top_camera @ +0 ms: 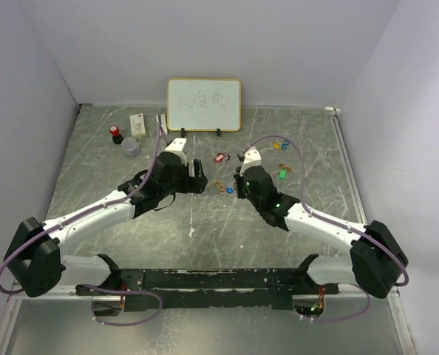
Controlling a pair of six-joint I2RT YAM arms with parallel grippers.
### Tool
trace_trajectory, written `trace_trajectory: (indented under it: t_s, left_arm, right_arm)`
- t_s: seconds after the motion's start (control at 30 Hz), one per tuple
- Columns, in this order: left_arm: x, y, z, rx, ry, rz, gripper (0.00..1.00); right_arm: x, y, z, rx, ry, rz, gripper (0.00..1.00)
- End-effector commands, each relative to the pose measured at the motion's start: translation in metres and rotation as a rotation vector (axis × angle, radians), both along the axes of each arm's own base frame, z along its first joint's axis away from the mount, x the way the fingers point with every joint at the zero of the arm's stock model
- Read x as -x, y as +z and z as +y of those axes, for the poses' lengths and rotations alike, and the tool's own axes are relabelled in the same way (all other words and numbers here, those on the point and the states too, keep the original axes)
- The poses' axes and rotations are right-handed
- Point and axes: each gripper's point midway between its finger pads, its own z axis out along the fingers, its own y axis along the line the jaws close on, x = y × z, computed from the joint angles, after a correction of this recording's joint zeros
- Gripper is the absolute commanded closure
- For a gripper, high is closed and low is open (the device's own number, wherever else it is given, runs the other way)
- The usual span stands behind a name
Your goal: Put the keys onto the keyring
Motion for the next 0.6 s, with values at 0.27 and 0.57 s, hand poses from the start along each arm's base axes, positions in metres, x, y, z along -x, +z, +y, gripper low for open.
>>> trace_trajectory:
  t_s: [0.27,0.57]
  left_arm:
    - [0.000,0.001,0.009,0.007,0.028,-0.003,0.04]
    - [0.000,-0.007,0.011,0.007,0.035,0.015,0.00]
  right_arm:
    - [-0.020,-0.021,-0.067,-0.007,-0.331,0.100,1.00]
    - [-0.021,-0.042,-0.091,-0.003,-0.420,0.169,1.00]
